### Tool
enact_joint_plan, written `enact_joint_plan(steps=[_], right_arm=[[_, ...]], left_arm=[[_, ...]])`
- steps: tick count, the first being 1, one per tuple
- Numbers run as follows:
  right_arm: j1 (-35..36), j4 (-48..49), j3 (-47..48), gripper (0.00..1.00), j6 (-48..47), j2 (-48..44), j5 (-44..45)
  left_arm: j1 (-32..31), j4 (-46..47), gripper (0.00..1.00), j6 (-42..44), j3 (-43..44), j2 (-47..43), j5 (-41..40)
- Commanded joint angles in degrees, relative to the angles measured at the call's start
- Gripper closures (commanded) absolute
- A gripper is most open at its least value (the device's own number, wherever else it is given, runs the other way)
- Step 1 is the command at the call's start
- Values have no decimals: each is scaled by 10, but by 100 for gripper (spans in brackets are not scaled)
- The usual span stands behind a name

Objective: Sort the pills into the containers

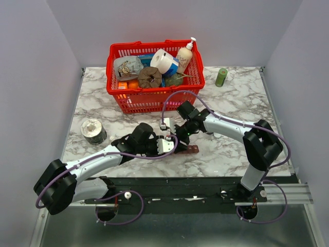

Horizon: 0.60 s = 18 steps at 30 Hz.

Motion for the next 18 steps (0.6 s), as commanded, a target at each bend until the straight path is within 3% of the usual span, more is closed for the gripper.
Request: enact_joint_plan(steps=[1, 8, 18], right_arm=[[3, 27, -4, 36, 15, -4, 43], [-4, 41, -7, 45, 28, -29, 55], [-16, 77, -12, 51, 69, -32, 73]], left_arm=[[-3, 12, 100, 1, -9, 0, 7], [-4, 7, 100, 5, -8, 4, 6], [-5, 8, 100, 5, -5, 11, 10]])
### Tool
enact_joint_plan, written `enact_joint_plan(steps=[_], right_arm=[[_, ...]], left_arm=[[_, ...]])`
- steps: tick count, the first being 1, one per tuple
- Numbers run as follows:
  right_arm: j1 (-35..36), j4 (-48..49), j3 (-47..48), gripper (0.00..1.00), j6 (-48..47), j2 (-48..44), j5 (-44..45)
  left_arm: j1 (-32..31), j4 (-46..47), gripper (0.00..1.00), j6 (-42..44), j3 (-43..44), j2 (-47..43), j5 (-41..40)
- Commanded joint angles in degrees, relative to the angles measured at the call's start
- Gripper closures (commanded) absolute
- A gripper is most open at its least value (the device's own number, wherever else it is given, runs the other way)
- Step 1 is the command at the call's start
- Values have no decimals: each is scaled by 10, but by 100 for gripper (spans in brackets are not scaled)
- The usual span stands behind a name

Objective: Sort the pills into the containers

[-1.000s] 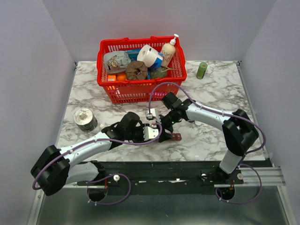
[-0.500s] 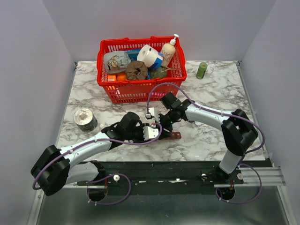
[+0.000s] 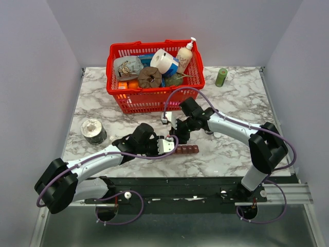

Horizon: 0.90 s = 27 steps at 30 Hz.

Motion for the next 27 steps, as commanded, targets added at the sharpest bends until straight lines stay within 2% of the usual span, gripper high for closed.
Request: enact_joint_plan(steps=[1, 6, 14, 17, 18, 21, 27], right_arm=[[-3, 42, -5, 51, 30, 9, 32], [-3, 52, 4, 55, 53, 40, 60], [3, 49, 19, 54, 73, 68, 106], [0, 42, 22, 48, 70, 38, 97], [-3, 41, 20, 40, 70, 26, 81], [-17, 23, 18, 30, 55, -22, 37], [-78, -27, 6, 27, 14, -91, -38]], left_arm=[[-3, 4, 100, 4, -4, 3, 20], [-4, 10, 100, 3, -3, 6, 21], [-4, 13, 100, 1, 0, 13, 16], [-5, 12, 100, -2, -1, 16, 8], [-5, 12, 100, -3, -1, 20, 3], [-8, 10, 100, -5, 1, 31, -10], [-14, 7, 100, -16, 17, 78, -36]])
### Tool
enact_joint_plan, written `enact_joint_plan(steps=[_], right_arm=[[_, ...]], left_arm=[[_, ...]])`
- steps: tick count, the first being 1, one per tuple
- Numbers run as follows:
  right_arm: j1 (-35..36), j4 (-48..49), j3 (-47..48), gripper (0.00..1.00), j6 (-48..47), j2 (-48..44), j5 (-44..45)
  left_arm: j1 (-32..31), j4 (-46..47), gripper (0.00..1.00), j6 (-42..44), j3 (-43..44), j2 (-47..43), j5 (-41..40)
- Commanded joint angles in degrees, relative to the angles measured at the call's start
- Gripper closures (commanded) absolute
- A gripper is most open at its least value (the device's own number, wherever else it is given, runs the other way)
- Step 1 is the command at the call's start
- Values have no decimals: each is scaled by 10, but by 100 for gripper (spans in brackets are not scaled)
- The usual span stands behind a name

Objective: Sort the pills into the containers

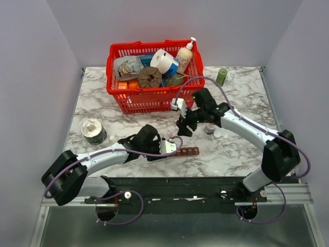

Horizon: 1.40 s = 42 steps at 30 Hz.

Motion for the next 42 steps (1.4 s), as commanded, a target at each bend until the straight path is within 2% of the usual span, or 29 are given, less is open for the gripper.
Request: enact_joint_plan(steps=[1, 2, 4, 5, 6, 8, 9, 11, 12, 15, 18, 20, 22, 24, 25, 26, 27, 29, 30, 34, 35, 39, 42], right_arm=[[-50, -54, -2, 27, -42, -46, -70], [-58, -58, -6, 27, -47, -53, -74], [-83, -61, -8, 27, -52, -72, -85], [-91, -63, -9, 27, -54, -78, -85], [-98, -65, -11, 27, -56, -89, -86], [-119, -70, -14, 27, -70, -100, -89], [-125, -77, -17, 26, -76, -105, -90], [-145, -80, -28, 23, -101, -124, -93], [-150, -76, -36, 19, -114, -132, -93], [-176, -47, -86, 10, -141, -173, -90], [-202, -16, -125, 3, -153, -204, -83], [-227, -7, -132, 2, -150, -201, -73], [-259, -1, -124, 2, -119, -190, -70], [-289, -4, -102, 2, -83, -173, -86], [-323, -10, -94, 2, -64, -171, -126], [-339, -14, -88, 2, -55, -171, -147], [-353, -21, -83, 2, -51, -179, -166], [-383, -23, -85, 2, -46, -191, -195], [-390, -17, -88, 2, -42, -199, -198], [-444, 28, -105, 2, 27, -228, -204], [-454, 34, -108, 2, 35, -230, -208], [-501, 43, -107, 2, 70, -225, -227], [-530, 43, -109, 2, 75, -223, -249]], left_arm=[[-7, 1, 100, -13, 19, 38, -26], [-8, 1, 100, -16, 22, 42, -31], [-9, 4, 88, -23, 24, 51, -38], [-9, 8, 79, -30, 24, 52, -49], [-10, 8, 63, -33, 24, 53, -54], [-10, 15, 47, -37, 19, 43, -58], [-10, 18, 35, -40, 15, 36, -61], [-10, 24, 26, -43, 7, 13, -66], [-10, 25, 20, -46, 4, 4, -68], [-10, 26, 11, -48, -3, -25, -76], [-9, 30, 10, -53, -6, -58, -82], [-9, 46, 10, -67, -8, -83, -94], [-7, 65, 1, -85, -12, -115, -102], [-4, 115, 1, -137, -15, -136, -114], [-2, 137, 1, -162, -16, -151, -123], [-1, 192, 1, -230, -16, -152, -132], [0, 213, 1, -260, -11, -150, -134], [0, 238, 1, -304, 32, -108, -109], [-1, 233, 1, -366, 57, -87, -109], [-3, 148, 1, -477, 220, 85, -75], [-6, 119, 1, -491, 277, 112, -64], [-57, 95, 1, -511, 367, 208, -73], [-93, 65, 1, -489, 422, 264, -133]])
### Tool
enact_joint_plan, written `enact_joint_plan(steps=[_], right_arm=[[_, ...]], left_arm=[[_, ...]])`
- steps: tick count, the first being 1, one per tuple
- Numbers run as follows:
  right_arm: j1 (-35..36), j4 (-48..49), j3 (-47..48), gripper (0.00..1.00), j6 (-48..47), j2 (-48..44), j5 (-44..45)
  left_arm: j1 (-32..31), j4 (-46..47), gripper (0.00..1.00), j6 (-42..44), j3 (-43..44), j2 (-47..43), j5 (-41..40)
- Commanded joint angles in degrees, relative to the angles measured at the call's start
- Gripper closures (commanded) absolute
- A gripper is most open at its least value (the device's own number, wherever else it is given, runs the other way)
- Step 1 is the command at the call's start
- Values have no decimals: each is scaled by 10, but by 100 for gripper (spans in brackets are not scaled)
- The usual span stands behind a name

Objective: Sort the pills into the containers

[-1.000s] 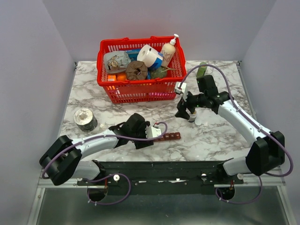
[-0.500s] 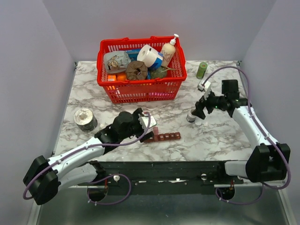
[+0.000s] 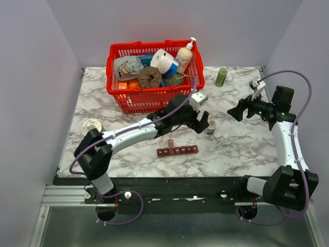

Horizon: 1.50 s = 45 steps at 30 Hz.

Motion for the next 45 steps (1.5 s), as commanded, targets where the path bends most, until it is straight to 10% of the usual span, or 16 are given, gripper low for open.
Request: enact_joint_plan(steps=[1, 13, 45], right_arm=[[-36, 18, -7, 2, 35, 0, -58], [-60, 17, -14, 2, 31, 6, -95], [-61, 14, -21, 2, 24, 12, -110]], left_arm=[[-72, -81, 1, -24, 80, 93, -56], [-115, -254, 1, -40, 297, 281, -278], [-111, -295, 39, -45, 429, 399, -248]])
